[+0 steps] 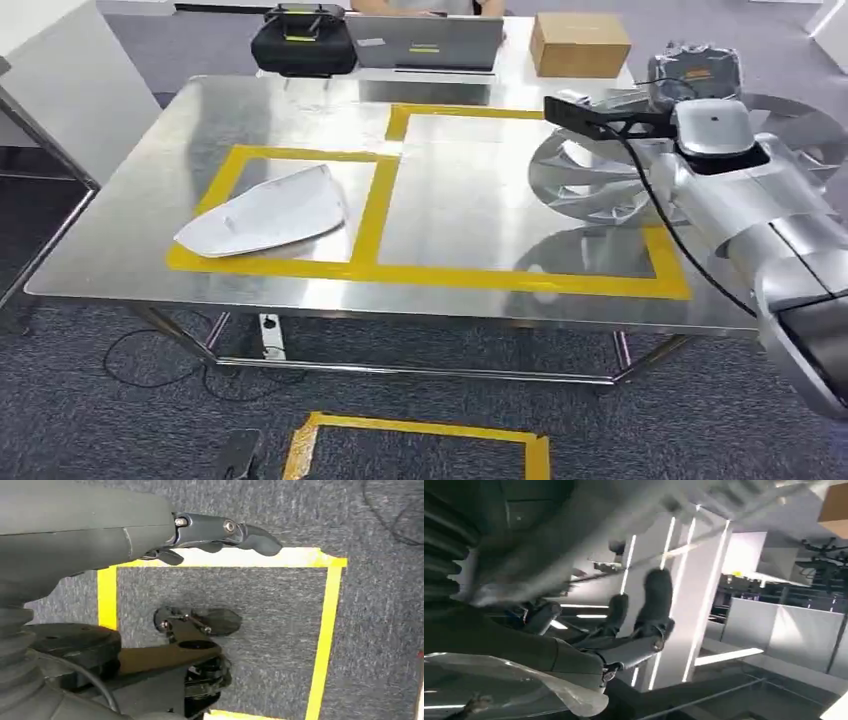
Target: Take the parts from the cabinet and place them on the table.
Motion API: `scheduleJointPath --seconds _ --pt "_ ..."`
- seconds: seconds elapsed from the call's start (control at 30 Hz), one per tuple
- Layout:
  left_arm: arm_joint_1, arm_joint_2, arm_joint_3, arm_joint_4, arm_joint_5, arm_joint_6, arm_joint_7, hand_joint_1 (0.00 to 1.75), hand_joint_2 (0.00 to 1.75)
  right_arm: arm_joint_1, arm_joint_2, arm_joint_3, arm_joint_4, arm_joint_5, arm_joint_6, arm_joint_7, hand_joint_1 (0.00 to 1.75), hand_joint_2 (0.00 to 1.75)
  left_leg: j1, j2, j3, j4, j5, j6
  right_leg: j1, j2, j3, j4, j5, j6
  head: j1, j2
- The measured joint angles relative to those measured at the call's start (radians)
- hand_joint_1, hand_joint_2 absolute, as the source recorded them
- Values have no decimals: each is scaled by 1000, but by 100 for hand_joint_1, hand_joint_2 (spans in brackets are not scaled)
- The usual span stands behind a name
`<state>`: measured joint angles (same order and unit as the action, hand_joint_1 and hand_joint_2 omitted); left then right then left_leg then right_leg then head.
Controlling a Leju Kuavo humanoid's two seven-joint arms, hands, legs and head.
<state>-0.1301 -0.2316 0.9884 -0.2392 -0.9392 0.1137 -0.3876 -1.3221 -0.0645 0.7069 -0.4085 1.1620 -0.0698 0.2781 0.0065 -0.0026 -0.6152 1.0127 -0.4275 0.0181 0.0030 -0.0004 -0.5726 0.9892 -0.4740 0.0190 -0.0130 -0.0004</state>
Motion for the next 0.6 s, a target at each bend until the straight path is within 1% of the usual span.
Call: scheduleJointPath --seconds 0.03,0.07,0.1,0.13,0.17,0.2,0.23,0.27,0.3,0.33,0.37,0.4,0.43,0.47,0.57,0.6 --pt "0 -2 -1 0 0 -1 0 0 175 0 2 0 2 0 0 0 0 0 1 1 1 -3 3 -5 2 2 1 -1 3 -4 1 0" --pt "-1 -3 -2 0 0 0 0 0 175 0 3 0 4 0 0 0 0 0 -3 1 0 -2 3 -10 -7 2 6 -12 15 -9 1 0" --pt "0 -3 -2 0 0 0 -1 0 175 0 10 1 4 0 0 -1 0 0 0 0 -6 13 -10 -16 -11 -1 9 -18 21 -9 0 0" --pt "0 -3 -3 0 0 0 -1 0 175 0 10 1 6 1 0 0 0 0 1 0 -21 53 -44 -22 -12 -1 8 -20 23 -13 -3 0" --pt "0 -3 -3 0 0 0 -1 0 175 0 11 0 8 0 0 2 0 0 4 0 -48 120 -85 -27 -13 -2 6 -20 24 -15 -4 0" --pt "1 -3 -3 0 0 0 -1 0 175 0 13 1 10 2 0 2 0 0 7 0 -83 205 -126 -31 -13 -1 5 -20 25 -15 -2 0" --pt "2 -1 -3 0 0 0 -1 0 175 1 14 1 12 1 0 2 0 0 8 0 -109 273 -153 -35 -13 0 3 -20 25 -15 -2 0" --pt "2 -1 -3 0 0 0 -1 0 175 3 18 1 16 1 0 2 0 0 10 0 -119 304 -159 -38 -14 1 3 -19 26 -14 -3 0" --pt "3 0 -3 0 0 0 -1 0 175 4 18 1 18 2 0 0 0 0 12 0 -106 289 -142 -40 -14 2 3 -19 27 -13 -3 0" --pt "2 0 -4 0 0 0 -1 0 175 4 19 2 19 3 1 -1 0 0 14 0 -80 238 -111 -42 -15 2 3 -18 27 -11 -3 0" --pt "2 0 -4 0 0 -2 5 0 0 3 21 2 21 4 4 -1 0 0 17 1 -35 156 -72 -43 -17 2 3 -15 28 -8 -2 0" --pt "2 0 -5 0 0 -3 8 0 0 1 21 2 23 5 9 -3 0 0 21 1 18 58 -36 -47 -18 2 1 -9 26 -2 -2 0" --pt "2 -2 -6 0 -1 -3 11 0 0 -2 27 2 22 7 17 -8 0 0 18 -1 39 11 -51 -45 -14 5 -4 -2 23 6 -2 0" --pt "2 -2 -6 0 -2 -3 13 0 0 -6 30 1 22 10 22 -15 0 0 19 -7 39 6 -42 -28 -12 13 -9 3 22 13 1 0" --pt "0 -5 -11 0 -2 -2 15 0 0 -1 56 -1 22 5 29 -40 0 0 9 -1 36 7 -39 -6 -18 18 -9 -9 32 31 2 0" --pt "-1 -6 -17 0 -2 -5 17 0 0 0 60 -5 22 0 32 -53 0 0 12 0 35 2 -31 6 -20 18 -16 -7 31 37 2 0"
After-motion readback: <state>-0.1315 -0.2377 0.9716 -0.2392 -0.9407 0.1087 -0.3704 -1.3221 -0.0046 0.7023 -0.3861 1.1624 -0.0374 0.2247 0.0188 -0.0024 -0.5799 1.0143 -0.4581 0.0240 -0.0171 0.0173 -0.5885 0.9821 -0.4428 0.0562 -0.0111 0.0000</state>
